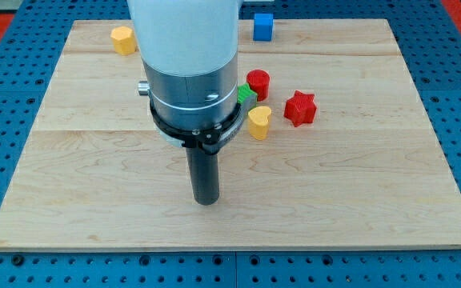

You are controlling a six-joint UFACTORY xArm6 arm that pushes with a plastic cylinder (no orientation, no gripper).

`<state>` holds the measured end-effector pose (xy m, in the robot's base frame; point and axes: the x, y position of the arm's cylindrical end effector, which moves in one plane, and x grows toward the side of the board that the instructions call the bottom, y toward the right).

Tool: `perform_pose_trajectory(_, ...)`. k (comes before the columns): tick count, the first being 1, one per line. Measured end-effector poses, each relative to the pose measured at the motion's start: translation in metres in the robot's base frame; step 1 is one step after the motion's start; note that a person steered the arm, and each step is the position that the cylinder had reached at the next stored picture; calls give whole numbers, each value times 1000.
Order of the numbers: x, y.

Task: Move your arm to the blue cube

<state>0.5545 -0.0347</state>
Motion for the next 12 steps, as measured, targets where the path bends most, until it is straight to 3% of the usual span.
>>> perform_pose_trajectory(1, 3, 0)
perform_pose_trajectory(2, 16, 47)
perform_pose_trajectory(3, 16, 54)
perform_pose_trajectory(7, 5, 47)
perform_pose_trajectory(9, -8, 5)
perform_pose_trajectory(11, -20, 109)
perform_pose_trajectory(12, -60, 130)
